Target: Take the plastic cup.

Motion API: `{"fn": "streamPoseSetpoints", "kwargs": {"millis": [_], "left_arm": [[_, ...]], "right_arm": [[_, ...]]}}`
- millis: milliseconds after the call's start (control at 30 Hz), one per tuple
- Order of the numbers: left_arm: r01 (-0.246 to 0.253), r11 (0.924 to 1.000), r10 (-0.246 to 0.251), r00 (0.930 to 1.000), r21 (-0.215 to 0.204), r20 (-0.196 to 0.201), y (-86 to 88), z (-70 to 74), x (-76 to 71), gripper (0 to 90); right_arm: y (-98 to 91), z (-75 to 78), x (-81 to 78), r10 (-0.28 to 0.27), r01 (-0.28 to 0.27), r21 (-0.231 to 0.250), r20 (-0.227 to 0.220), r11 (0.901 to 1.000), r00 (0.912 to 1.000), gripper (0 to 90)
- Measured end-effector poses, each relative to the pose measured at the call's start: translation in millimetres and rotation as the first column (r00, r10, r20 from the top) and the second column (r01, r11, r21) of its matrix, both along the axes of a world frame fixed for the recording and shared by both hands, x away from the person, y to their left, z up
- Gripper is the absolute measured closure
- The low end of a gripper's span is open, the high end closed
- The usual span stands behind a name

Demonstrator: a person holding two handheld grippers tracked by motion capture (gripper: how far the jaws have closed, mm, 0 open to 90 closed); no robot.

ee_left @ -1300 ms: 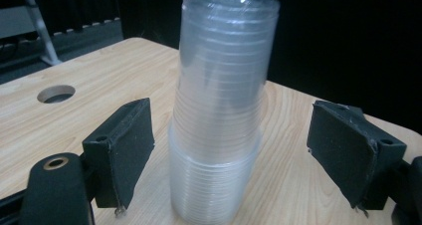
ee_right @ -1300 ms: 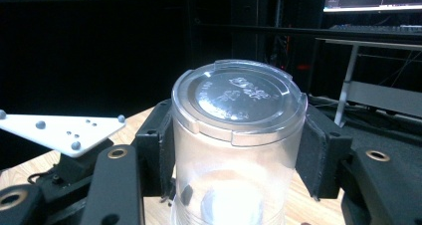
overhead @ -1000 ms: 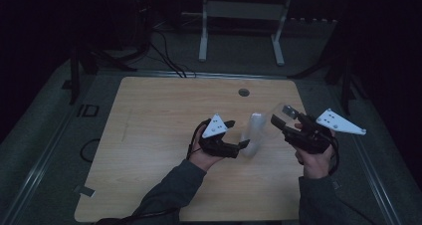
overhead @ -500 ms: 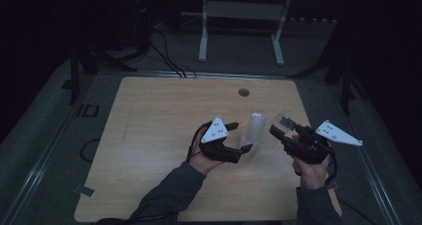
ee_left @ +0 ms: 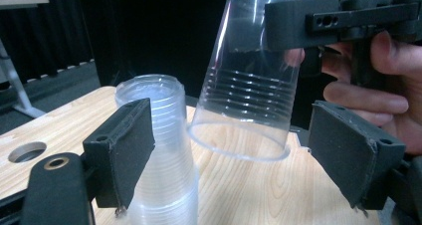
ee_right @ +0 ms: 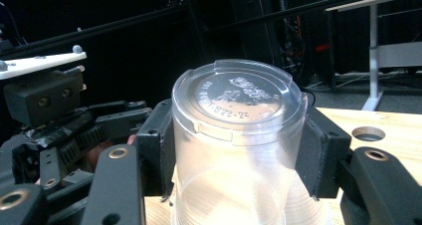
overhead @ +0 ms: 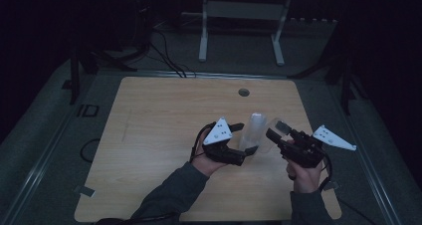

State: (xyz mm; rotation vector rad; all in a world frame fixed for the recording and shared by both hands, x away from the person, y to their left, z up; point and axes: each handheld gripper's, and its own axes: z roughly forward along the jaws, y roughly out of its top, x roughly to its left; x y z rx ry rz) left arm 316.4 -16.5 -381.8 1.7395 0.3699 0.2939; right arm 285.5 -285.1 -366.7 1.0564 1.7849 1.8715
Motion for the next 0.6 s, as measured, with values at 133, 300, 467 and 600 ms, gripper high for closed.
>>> {"fn": "streamPoseSetpoints", "kwargs": {"millis": [133,300,467,600], "left_arm": [[0.016,0.9998,-0.016,0.9999,0.008,0.001,-5.6,0.7,-0.1,18.8],[0.026,0.9995,-0.026,0.9996,0.02,0.006,-12.2,-1.2,-1.3,18.3],[0.026,0.9993,-0.026,0.9996,0.026,0.005,-15.9,-3.8,-0.8,18.2],[0.022,0.9994,-0.022,0.9998,0.027,0.003,-17.5,-6.6,-0.1,18.0]], "right_arm": [[0.3,-2.6,-1.7,0.001,-0.001,0.031,-0.006,0.9995,1.0,41.7],[0.3,-9.1,-2.5,0.005,-0.004,0.063,-0.019,0.998,0.9998,41.9],[0.8,-14.3,-2.2,0.0,0.003,0.088,-0.036,0.9961,0.9994,41.9],[1.1,-17.7,-1.9,-0.003,0.009,0.114,-0.048,0.9935,0.9988,42.0]]}}
